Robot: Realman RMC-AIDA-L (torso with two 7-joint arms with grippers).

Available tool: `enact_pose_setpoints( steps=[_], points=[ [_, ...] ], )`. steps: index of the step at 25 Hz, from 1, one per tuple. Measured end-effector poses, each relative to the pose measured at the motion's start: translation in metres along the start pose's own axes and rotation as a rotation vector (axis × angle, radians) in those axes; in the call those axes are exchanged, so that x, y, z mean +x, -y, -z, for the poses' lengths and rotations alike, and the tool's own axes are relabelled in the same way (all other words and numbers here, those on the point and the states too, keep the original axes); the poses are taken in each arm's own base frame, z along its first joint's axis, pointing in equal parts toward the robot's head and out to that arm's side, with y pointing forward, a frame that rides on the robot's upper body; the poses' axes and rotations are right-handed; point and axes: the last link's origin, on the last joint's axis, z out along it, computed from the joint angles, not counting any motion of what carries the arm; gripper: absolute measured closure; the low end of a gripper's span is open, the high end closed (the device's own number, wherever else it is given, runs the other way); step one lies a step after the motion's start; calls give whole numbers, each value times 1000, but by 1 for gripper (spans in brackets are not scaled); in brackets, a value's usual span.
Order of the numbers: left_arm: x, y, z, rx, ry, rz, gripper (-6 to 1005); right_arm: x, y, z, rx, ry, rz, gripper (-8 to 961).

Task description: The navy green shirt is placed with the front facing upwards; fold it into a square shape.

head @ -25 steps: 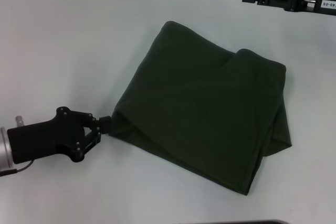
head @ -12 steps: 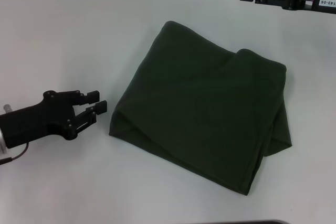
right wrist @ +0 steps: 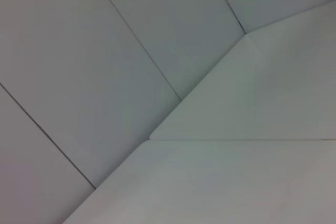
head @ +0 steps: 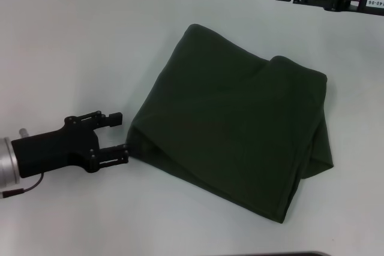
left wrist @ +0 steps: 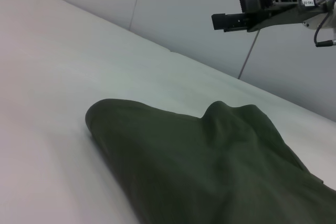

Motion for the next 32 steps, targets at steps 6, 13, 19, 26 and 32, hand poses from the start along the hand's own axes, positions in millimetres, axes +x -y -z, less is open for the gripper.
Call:
enact_pose_setpoints(
  steps=[6,13,19,26,32],
  points=[
    [0,0,-5,-7,14,-4,208,0,0,0,0,0,0,249],
    [-3,-1,-15,8,38,-12,114,2,0,2,0,1,-4,249],
    [-4,-2,-16,7,33,-33,122,3,0,3,0,0,-7,249],
    [-4,-1,-18,12,41,-76,243,3,0,3,0,0,-8,249],
    [-4,1,-24,16,57,-87,503,2,0,3,-2,3,-9,250]
  ],
)
